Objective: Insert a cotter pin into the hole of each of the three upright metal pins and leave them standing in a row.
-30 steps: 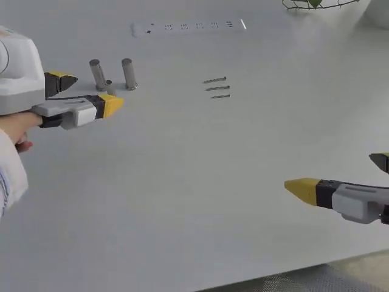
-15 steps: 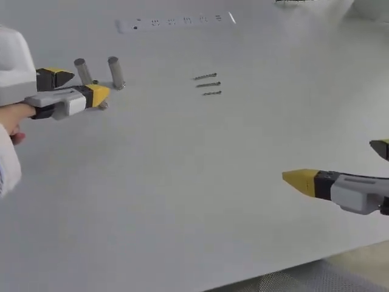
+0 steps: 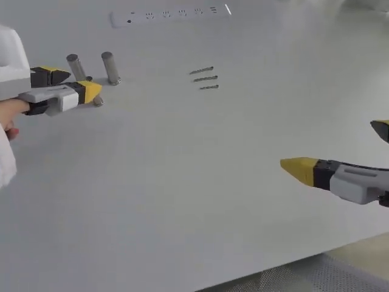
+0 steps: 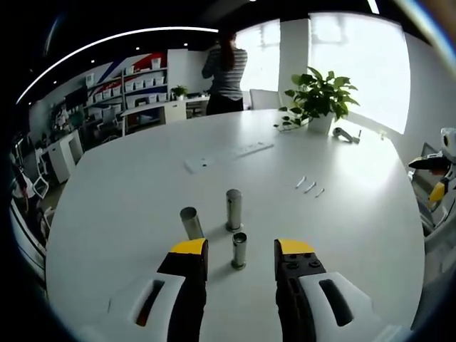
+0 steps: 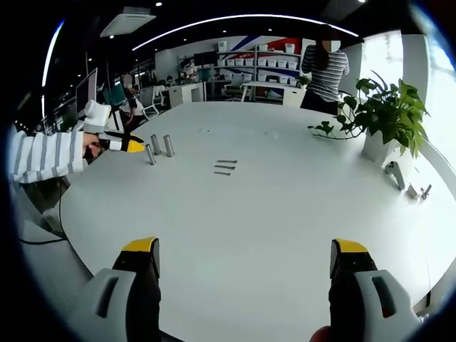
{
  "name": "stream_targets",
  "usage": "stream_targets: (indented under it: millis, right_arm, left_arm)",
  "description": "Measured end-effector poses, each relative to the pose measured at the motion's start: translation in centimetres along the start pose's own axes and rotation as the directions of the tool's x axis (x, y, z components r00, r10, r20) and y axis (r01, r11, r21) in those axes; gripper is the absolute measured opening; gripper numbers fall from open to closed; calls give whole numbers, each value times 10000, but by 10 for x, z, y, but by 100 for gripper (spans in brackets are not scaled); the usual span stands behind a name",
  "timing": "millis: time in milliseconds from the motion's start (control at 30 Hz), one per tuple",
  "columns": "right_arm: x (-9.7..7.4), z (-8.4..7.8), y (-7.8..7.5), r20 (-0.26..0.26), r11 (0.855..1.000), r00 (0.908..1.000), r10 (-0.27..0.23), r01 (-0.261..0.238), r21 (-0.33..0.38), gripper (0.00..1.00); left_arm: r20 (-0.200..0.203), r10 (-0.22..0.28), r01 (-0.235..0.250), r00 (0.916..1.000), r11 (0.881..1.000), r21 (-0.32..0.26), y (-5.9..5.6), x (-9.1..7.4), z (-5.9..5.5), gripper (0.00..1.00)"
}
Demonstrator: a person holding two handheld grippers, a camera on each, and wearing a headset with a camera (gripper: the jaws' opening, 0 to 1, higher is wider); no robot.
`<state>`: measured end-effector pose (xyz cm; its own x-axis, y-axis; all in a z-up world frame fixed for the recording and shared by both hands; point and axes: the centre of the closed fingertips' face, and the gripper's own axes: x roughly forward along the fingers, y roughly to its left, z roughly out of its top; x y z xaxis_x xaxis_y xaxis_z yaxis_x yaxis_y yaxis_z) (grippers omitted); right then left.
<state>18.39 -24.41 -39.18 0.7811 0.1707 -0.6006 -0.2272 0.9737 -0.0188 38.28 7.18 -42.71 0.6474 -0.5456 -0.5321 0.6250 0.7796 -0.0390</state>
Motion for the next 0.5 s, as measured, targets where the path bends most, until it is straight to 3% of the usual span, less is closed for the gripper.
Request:
stream_targets:
  millis: [400,500]
  right_arm:
    - [4,8,7,144,9994,9994,312,-309,-165,99]
    - [5,9,13,206,9982,9980,597,-597,-22,99]
  left_arm:
    - [-194,-77,79,9998,9999,98,-4,5,-5,31]
    - [-261,-170,173,9995,9998,88,-3,11,-8,30]
